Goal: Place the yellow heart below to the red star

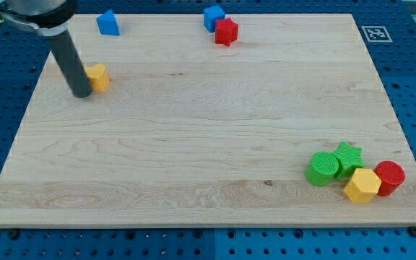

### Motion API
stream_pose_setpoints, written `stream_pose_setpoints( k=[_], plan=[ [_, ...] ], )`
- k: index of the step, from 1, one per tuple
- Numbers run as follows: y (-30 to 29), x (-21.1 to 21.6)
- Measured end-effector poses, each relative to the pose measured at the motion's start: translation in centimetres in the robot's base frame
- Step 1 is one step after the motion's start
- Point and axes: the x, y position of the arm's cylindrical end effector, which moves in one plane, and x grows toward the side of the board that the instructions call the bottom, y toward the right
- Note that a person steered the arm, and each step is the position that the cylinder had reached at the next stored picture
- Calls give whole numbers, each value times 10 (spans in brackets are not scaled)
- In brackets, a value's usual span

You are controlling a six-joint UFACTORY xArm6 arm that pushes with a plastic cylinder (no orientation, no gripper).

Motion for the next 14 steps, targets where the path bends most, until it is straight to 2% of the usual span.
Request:
stream_pose_setpoints(
  k=[2, 3, 6, 9, 10, 12, 13, 14],
  plan=[
    [2, -7],
    [2, -37],
    [5, -70],
    [93, -69],
    [135, -67],
    [165, 0],
    [179, 1],
    [207, 22]
  ],
)
